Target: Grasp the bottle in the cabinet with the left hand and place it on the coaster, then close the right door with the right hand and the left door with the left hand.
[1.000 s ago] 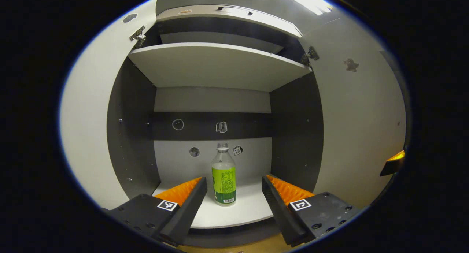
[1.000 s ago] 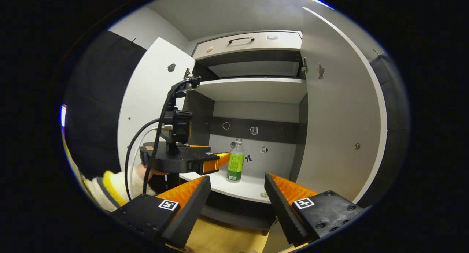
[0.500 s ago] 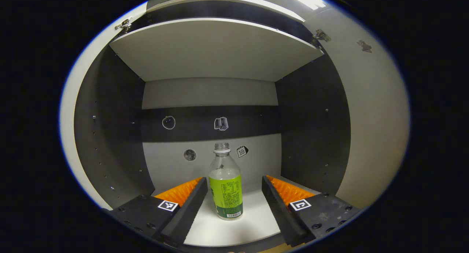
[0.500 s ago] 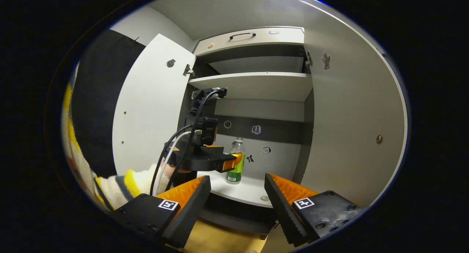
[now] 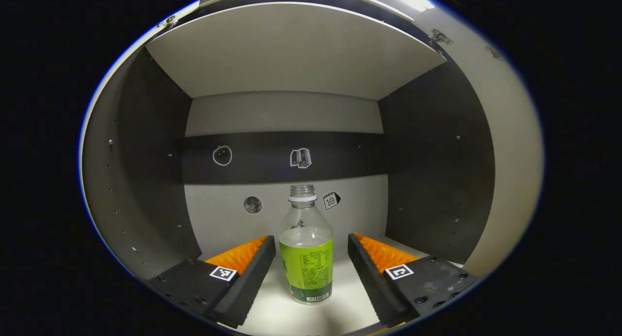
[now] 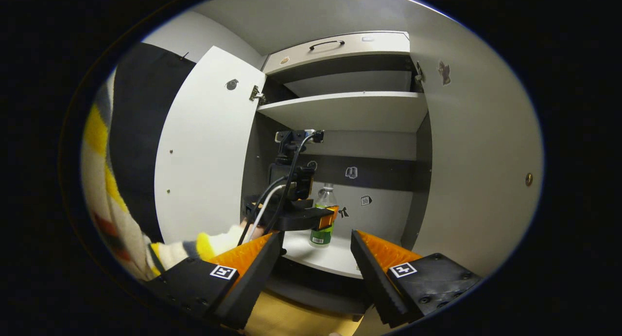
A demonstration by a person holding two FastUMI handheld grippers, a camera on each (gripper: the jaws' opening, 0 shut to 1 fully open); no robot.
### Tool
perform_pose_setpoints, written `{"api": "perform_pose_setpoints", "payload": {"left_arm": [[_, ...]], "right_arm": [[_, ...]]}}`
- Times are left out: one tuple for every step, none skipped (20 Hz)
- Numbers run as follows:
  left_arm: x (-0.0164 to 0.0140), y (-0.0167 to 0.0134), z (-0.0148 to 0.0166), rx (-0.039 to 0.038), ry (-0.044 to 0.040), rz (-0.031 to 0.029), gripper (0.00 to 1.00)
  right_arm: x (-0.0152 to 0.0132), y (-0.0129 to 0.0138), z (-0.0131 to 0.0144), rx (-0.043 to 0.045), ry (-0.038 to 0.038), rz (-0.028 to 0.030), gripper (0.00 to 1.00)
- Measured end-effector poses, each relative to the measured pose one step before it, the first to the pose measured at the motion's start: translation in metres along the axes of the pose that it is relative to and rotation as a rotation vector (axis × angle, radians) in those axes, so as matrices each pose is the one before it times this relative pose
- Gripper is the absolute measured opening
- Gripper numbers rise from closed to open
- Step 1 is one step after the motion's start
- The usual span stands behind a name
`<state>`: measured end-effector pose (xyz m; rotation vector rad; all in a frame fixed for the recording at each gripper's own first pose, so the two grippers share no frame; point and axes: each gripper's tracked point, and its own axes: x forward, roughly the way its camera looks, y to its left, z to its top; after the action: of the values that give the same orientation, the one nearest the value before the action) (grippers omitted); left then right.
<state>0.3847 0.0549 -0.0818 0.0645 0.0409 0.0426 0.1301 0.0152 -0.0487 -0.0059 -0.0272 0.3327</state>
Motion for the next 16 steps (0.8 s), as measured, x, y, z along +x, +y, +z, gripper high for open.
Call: {"api": "perform_pose_setpoints", "payload": {"left_arm": [[0.00436,0.00229,-0.00105,0.00092,0.00349,0.00635,0.95],[0.00397,0.00283,-0.00218,0.00533,0.00347,0.00607,0.95],[0.00401,0.00216,-0.00088,0.00751,0.00368,0.0057,0.95],[0.00369,0.00068,-0.00239,0.00679,0.00585,0.00246,0.95],[0.00244,-0.00036,-0.00152,0.00347,0.00475,-0.00149,0.95],[0.00231,-0.00087,-0.00188,0.00277,0.00296,-0.00155,0.95],[0.00218,-0.00136,-0.00154,0.00266,0.00364,-0.00299,0.95],[0.0024,-0.00153,-0.00183,0.00435,0.00453,-0.00291,0.95],[0.00225,-0.00161,-0.00165,0.00285,0.00213,-0.00275,0.95],[0.0022,-0.00162,-0.00113,0.00194,0.00193,-0.00308,0.95],[0.00179,0.00013,0.00009,0.00322,-0.0033,0.0022,0.94],[0.00164,0.00064,0.00016,0.00273,-0.00349,0.00371,0.92],[0.0021,0.00087,0.00059,0.00065,-0.00257,0.00371,0.92],[0.00129,-0.00032,-0.00159,-0.00372,0.00233,-0.00238,0.91],[0.00063,0.00061,0.00057,-0.00958,-0.00079,-0.00119,0.87],[-0.00044,-0.0011,-0.00056,-0.00861,0.00163,-0.00429,0.83]], "right_arm": [[0.00181,0.00011,0.00102,-0.00461,-0.00507,0.00244,0.98],[0.0007,0.0001,-0.00005,-0.00663,-0.00042,0.00216,0.98],[0.00077,-0.00062,-0.00187,-0.00579,0.00487,0.00172,0.98],[0.00029,-0.00044,-0.0015,-0.00177,0.00484,0.00245,0.98],[0.00062,0.00052,-0.00185,0.00187,0.00444,0.00537,0.98],[0.0005,0.00108,-0.00067,0.00429,0.00231,0.005,0.98],[-0.00019,0.00067,-0.00018,0.00515,0.00201,0.00463,0.98],[-0.00031,0.00083,0.00035,0.00249,0.00073,0.00296,0.98],[0.00074,-0.00048,0.00013,-0.00092,-0.00045,0.00083,0.98],[-0.0006,-0.00143,0.00058,-0.0049,-0.00087,-0.00309,0.98],[-0.00031,-0.00179,-0.00053,-0.00595,0.00076,-0.00652,0.98],[-0.0008,-0.00206,-0.00065,-0.00275,0.00261,-0.00574,0.98],[-0.0003,-0.00102,-0.00113,0.00297,0.00325,-0.00331,0.98],[-0.00081,-0.00005,0.00004,0.00447,0.00182,0.00141,0.98],[-0.00084,0.00154,0.00028,0.00305,0.00022,0.0022,0.98],[0.00043,-0.00088,0.00062,-0.00101,-0.0012,0.00001,0.98]]}}
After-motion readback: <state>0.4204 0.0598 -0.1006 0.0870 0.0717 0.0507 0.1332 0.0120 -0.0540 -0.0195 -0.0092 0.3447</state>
